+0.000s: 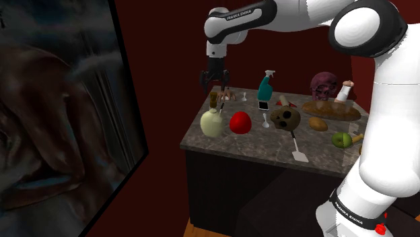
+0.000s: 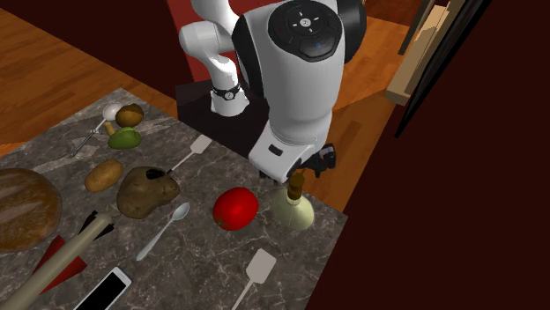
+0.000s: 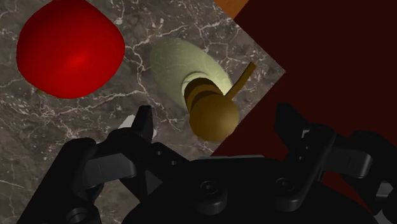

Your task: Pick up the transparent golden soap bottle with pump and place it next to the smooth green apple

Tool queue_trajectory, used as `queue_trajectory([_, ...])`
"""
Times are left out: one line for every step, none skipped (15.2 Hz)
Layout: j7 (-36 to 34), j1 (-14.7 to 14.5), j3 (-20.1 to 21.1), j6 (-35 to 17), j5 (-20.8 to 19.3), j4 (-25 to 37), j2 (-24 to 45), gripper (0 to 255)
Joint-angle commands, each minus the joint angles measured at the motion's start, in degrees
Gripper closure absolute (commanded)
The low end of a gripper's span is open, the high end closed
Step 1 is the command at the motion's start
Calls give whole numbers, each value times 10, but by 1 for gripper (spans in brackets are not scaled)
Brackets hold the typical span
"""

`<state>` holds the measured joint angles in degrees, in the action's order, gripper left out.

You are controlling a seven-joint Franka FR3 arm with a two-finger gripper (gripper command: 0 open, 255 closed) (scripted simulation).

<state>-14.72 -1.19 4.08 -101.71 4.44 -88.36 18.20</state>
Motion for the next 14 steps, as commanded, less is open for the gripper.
queue_trajectory([0,-1,0,-13,0,-9,3,0])
queue_trajectory([0,-1,0,-21,0,-17,3,0])
queue_trajectory([0,-1,0,-28,0,-24,4,0])
queue_trajectory([0,-2,1,-36,0,-31,4,0])
queue_trajectory([0,-2,1,-40,0,-35,5,0])
queue_trajectory([0,-2,1,-40,0,-35,5,0])
queue_trajectory([0,-2,1,-40,0,-35,5,0])
queue_trajectory([0,-2,1,-40,0,-35,5,0])
queue_trajectory([0,-2,1,-40,0,-35,5,0])
queue_trajectory([0,-2,1,-40,0,-35,5,0])
queue_trajectory([0,-2,1,-40,0,-35,5,0])
queue_trajectory([0,-2,1,-40,0,-35,5,0])
queue_trajectory([0,-2,1,-40,0,-35,5,0])
queue_trajectory([0,-2,1,-40,0,-35,5,255])
